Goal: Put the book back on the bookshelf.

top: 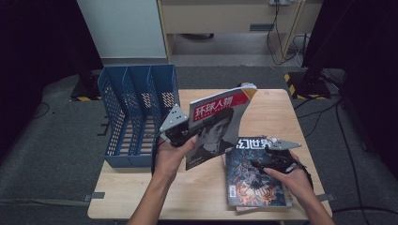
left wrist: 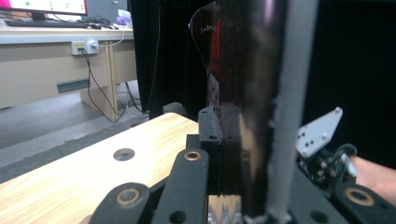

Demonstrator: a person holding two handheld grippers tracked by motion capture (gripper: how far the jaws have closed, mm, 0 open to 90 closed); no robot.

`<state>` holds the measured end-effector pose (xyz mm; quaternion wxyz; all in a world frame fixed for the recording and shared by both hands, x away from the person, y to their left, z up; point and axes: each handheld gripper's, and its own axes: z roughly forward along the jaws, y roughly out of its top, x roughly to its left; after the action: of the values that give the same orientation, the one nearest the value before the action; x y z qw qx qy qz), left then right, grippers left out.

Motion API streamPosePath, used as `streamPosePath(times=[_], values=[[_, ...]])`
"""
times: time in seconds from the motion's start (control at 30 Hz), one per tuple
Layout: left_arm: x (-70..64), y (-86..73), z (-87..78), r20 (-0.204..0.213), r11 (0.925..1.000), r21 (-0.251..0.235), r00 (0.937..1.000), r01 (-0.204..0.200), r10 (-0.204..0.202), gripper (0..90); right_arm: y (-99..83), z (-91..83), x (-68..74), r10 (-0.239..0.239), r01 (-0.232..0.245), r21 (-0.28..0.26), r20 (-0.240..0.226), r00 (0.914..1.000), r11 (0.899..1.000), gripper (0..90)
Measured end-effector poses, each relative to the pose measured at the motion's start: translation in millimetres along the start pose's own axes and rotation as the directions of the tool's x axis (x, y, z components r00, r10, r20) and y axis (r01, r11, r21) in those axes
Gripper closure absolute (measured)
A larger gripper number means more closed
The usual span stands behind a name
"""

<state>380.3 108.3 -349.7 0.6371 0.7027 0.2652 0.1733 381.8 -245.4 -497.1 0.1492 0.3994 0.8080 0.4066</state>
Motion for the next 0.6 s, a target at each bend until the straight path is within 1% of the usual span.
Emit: streamPosePath(times=[0.03, 0.07, 0.13, 0.27, 0.3, 0.37, 0.4, 0.5, 0.53, 0.6], values=[[1.0, 1.1, -2.4, -0.004, 1.0000, -0.003, 1.0000, 0.000, 0.000, 86.4, -3.1, 3.4, 1.4, -0.008, 0.008, 0.018, -0.001, 1.0000, 1.000, 12.3], [1.7, 2.0, -4.2, -0.008, 1.0000, -0.005, 1.0000, 0.000, 0.000, 86.4, -3.1, 3.4, 1.4, -0.008, 0.008, 0.018, -0.001, 1.0000, 1.000, 12.3], [3.4, 4.5, -9.8, -0.015, 1.0000, -0.009, 0.9999, -0.003, 0.002, 86.3, -4.7, 6.4, 3.2, -0.007, 0.007, 0.039, 0.006, 1.0000, 0.999, 11.6], [6.5, 8.6, -20.1, -0.028, 0.9999, -0.015, 0.9996, -0.004, 0.004, 86.3, -6.6, 10.7, 4.6, -0.013, 0.012, 0.030, 0.024, 0.9996, 0.999, 11.4], [8.1, 10.4, -24.4, -0.034, 0.9998, -0.020, 0.9994, -0.004, 0.003, 86.3, -7.2, 11.2, 5.6, -0.021, 0.020, 0.029, 0.031, 0.9993, 0.999, 10.8], [9.2, 11.8, -27.4, -0.039, 0.9998, -0.021, 0.9992, -0.006, 0.005, 86.3, -8.0, 11.4, 6.3, -0.024, 0.023, 0.028, 0.035, 0.9991, 0.999, 10.6], [9.8, 12.7, -29.1, -0.043, 0.9998, -0.021, 0.9991, -0.005, 0.004, 86.3, -9.3, 12.0, 6.9, -0.032, 0.031, 0.017, 0.042, 0.9986, 0.999, 10.5], [10.8, 15.0, -33.2, -0.049, 0.9997, -0.020, 0.9988, -0.010, 0.009, 86.3, -9.8, 12.1, 8.2, -0.037, 0.036, 0.021, 0.047, 0.9982, 0.999, 10.4], [10.9, 15.6, -34.9, -0.052, 0.9997, -0.022, 0.9986, -0.010, 0.009, 86.3, -10.0, 12.4, 7.9, -0.049, 0.048, 0.021, 0.049, 0.9976, 0.999, 10.3], [11.7, 16.8, -39.1, -0.055, 0.9996, -0.025, 0.9984, -0.011, 0.010, 86.3, -10.1, 12.4, 8.5, -0.047, 0.046, 0.020, 0.051, 0.9976, 0.999, 10.3]])
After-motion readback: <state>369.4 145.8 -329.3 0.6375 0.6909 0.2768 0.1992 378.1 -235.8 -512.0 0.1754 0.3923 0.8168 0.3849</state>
